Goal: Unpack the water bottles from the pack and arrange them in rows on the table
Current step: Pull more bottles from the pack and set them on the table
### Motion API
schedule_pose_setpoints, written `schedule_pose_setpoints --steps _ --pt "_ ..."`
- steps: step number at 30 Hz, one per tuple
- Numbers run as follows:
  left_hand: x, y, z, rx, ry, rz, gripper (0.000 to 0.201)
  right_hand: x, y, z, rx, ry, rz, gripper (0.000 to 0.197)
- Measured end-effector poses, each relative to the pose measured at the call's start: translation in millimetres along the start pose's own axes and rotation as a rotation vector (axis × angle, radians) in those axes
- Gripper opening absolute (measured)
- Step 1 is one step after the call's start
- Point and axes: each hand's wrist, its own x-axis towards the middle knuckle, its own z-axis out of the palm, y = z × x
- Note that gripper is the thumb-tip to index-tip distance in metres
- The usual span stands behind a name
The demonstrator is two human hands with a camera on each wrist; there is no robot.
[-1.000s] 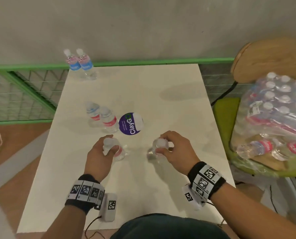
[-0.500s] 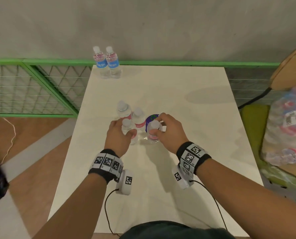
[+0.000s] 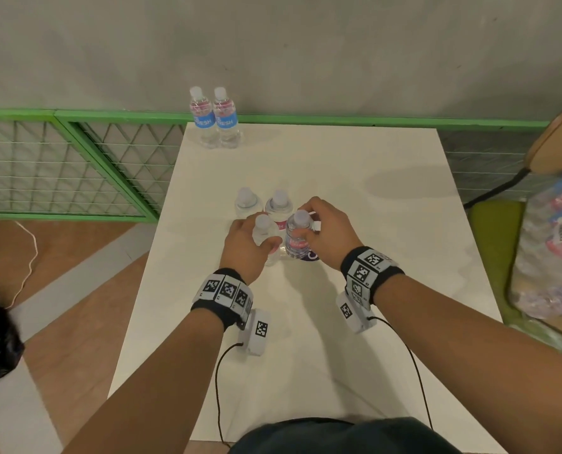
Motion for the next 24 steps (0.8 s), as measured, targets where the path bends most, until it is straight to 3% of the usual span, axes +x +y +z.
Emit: schedule_pose_setpoints --steps 9,12,15,19,21,24 --pt "-7.8 -2.6 5.0 -0.009 -0.057 0.034 0.064 -3.7 -5.6 -1.3 -0.024 -0.025 0.034 0.032" --pt "-12.4 -6.8 2.0 -0.037 -0.063 0.054 0.083 -6.0 -3.6 -7.4 -0.129 -0.076 0.011 0.054" --pt "-31.0 -11.1 1.7 -0.060 0.115 0.076 0.083 -25.3 3.5 -25.9 -0.131 -0.039 -0.006 0.062" --pt "-66.5 6.5 11.2 0.081 0.360 0.259 0.074 -93.1 42.8 -62.0 -0.140 0.052 -0.047 0.030" --pt "-76.5 23.7 23.4 0.088 0.305 0.368 0.064 -136.1 72.0 -84.0 -0.149 0.020 0.027 0.023" --pt "-80.6 49.2 55.5 0.107 0.018 0.548 0.045 -195.2 120.7 -121.9 -0.160 -0.007 0.215 0.019"
